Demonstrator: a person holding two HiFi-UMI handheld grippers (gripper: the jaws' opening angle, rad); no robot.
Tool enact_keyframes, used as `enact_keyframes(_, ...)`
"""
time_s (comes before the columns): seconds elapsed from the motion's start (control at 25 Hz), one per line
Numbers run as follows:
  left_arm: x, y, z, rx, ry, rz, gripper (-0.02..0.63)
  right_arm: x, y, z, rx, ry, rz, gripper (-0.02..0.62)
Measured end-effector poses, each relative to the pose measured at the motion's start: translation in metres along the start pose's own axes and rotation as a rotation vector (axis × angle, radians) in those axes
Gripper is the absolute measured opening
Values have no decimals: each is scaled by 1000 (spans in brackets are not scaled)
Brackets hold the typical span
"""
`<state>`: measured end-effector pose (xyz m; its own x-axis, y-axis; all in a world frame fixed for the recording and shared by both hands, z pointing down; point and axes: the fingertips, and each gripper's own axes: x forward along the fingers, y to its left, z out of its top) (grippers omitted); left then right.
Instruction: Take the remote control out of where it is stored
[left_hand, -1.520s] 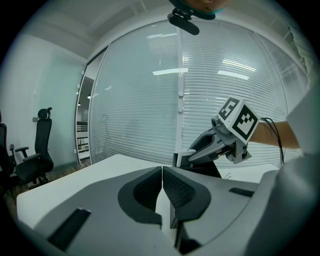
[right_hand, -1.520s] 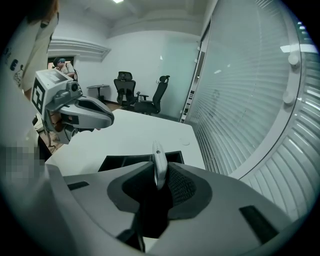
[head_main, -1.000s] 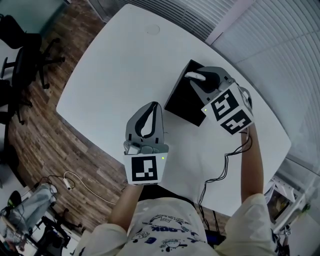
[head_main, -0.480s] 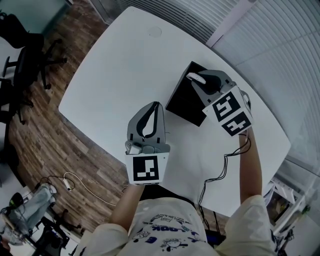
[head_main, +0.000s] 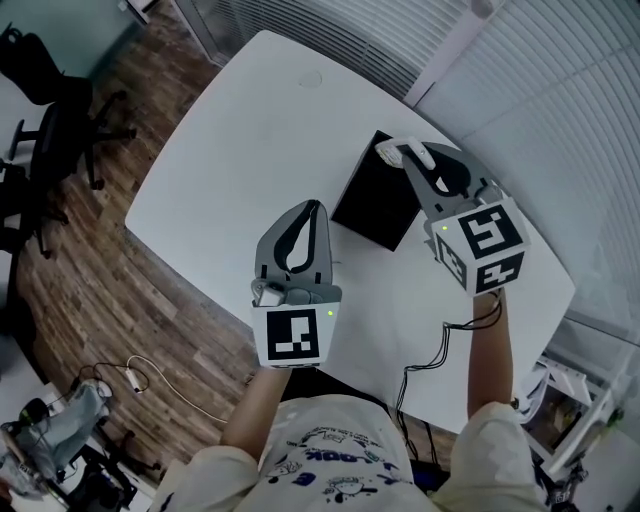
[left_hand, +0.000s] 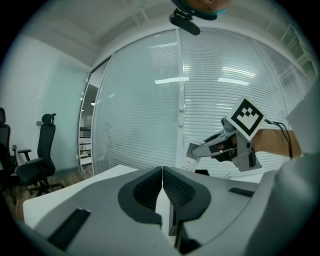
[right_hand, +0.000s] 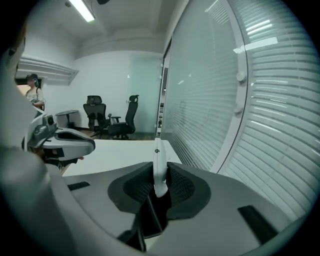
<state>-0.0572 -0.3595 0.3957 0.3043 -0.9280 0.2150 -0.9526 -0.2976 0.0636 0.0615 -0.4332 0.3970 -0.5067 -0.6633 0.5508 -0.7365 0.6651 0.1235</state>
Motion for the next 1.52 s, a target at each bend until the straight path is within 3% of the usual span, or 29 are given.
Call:
enact_keyframes(0.28,-18,-7,22,-7,-46,-8,17,-41,13,18,74,-89,-76,81)
enact_keyframes(0.72,-54,-21,48,2,-102,-22,17,-89,61,12,215,-217,-186,81)
enact_keyframes(1.52,-77,-36,54,19,-113,-45,17,-125,90,-10,327,-237,-279,81)
